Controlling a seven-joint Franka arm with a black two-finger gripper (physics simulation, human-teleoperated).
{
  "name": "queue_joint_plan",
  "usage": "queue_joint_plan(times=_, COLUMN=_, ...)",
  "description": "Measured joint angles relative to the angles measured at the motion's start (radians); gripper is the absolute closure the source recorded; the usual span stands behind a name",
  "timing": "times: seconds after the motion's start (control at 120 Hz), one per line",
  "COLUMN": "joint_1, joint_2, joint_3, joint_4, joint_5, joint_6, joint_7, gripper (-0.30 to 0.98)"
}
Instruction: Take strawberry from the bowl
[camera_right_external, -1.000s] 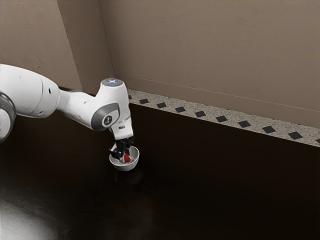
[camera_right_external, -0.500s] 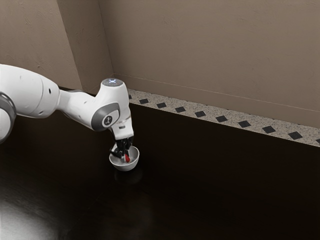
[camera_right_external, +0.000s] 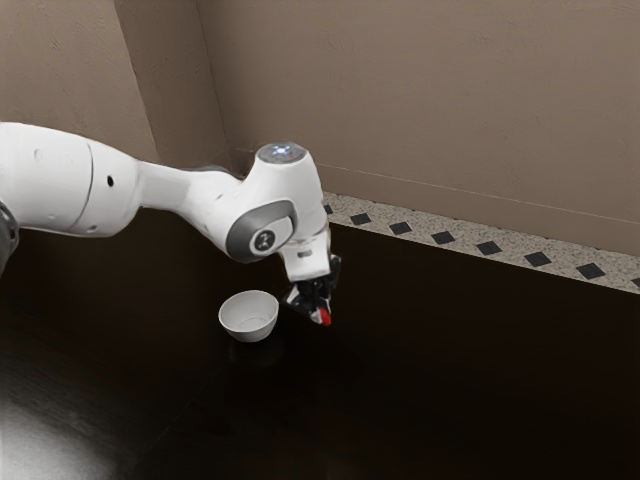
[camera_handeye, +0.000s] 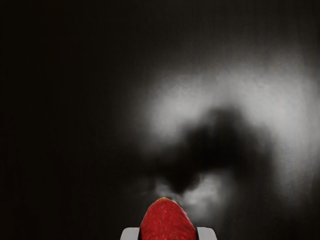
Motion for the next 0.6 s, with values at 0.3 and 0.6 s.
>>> queue_joint_plan(times=0.3, joint_1=-0.031, joint_2=0.032, joint_3=-0.035, joint_4=0.015, joint_5=0.003, joint_6=0.0, joint_7=-0.038, gripper=0.39)
queue_joint_plan(times=0.6, joint_1=0.011, joint_2=-0.366, joint_3=0.088, joint_4=0.099, joint_5=-0.126, joint_6=-0.358, joint_7=-0.208, gripper=0.09)
